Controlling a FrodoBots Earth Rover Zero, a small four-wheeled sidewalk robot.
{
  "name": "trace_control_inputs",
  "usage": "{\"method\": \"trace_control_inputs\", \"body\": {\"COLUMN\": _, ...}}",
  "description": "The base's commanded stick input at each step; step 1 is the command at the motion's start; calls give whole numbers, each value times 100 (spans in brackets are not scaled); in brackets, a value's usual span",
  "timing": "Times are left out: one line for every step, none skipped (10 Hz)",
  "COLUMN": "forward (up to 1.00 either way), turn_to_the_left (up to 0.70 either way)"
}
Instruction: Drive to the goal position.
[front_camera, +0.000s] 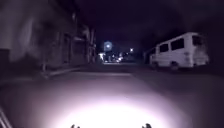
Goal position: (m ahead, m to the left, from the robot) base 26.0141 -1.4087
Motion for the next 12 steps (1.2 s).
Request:
{"method": "trace_control_inputs", "body": {"forward": 85, "turn_to_the_left": 0}}
{"method": "trace_control_inputs", "body": {"forward": 85, "turn_to_the_left": 0}}
{"method": "trace_control_inputs", "body": {"forward": 85, "turn_to_the_left": 0}}
{"method": "trace_control_inputs", "body": {"forward": 85, "turn_to_the_left": 0}}
{"method": "trace_control_inputs", "body": {"forward": 85, "turn_to_the_left": 0}}
{"method": "trace_control_inputs", "body": {"forward": 85, "turn_to_the_left": 0}}
{"method": "trace_control_inputs", "body": {"forward": 85, "turn_to_the_left": 0}}
{"method": "trace_control_inputs", "body": {"forward": 85, "turn_to_the_left": 0}}
{"method": "trace_control_inputs", "body": {"forward": 85, "turn_to_the_left": 0}}
{"method": "trace_control_inputs", "body": {"forward": 85, "turn_to_the_left": 0}}
{"method": "trace_control_inputs", "body": {"forward": 85, "turn_to_the_left": 0}}
{"method": "trace_control_inputs", "body": {"forward": 85, "turn_to_the_left": 0}}
